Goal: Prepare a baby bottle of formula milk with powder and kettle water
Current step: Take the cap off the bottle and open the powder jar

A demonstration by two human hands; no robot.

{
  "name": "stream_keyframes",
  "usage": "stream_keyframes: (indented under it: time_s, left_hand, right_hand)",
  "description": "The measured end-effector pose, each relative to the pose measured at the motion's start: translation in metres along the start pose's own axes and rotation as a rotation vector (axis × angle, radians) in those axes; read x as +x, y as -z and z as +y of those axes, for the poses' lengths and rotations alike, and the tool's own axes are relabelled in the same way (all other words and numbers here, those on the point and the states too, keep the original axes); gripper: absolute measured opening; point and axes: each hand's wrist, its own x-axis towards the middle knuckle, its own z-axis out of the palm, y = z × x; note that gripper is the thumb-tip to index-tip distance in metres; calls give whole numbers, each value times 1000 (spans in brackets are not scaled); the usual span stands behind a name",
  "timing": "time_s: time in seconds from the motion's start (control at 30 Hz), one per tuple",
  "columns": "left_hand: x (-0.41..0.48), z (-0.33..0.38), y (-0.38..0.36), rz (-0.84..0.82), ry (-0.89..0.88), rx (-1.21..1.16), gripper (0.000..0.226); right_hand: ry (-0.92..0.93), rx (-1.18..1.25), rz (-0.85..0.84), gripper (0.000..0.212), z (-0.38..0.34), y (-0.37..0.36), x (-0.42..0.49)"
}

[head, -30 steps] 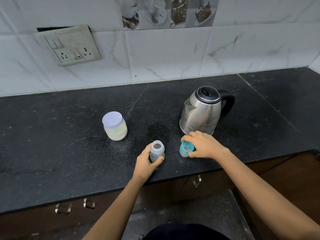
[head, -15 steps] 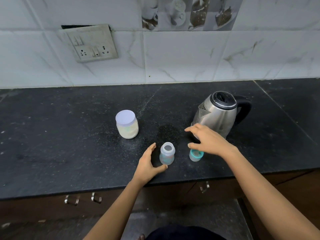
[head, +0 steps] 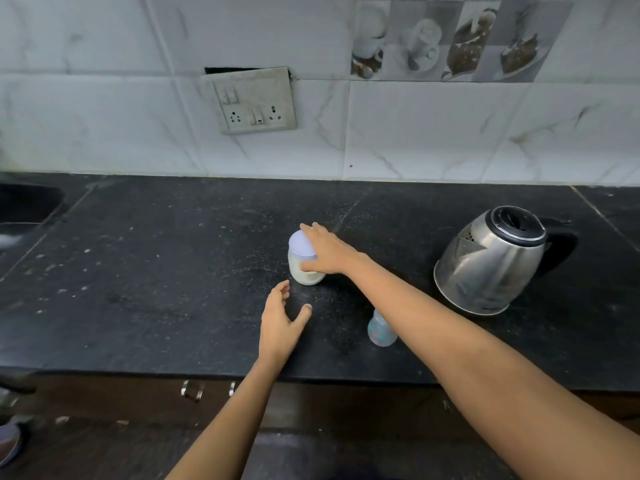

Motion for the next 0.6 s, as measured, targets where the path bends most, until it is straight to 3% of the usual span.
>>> stream_keyframes:
  time_s: [0.2, 0.43, 0.6]
  left_hand:
    - [3, -11, 25, -9, 5, -4, 79]
    - [-8, -24, 34, -112, -34, -42, 106]
    - [-15, -13, 31, -106, -40, -153, 98]
  right_hand:
    - [-35, -68, 208, 75, -7, -19, 3]
    - [84, -57, 109, 78, -31, -44, -52]
    - [128, -122, 62, 90, -47, -56, -74]
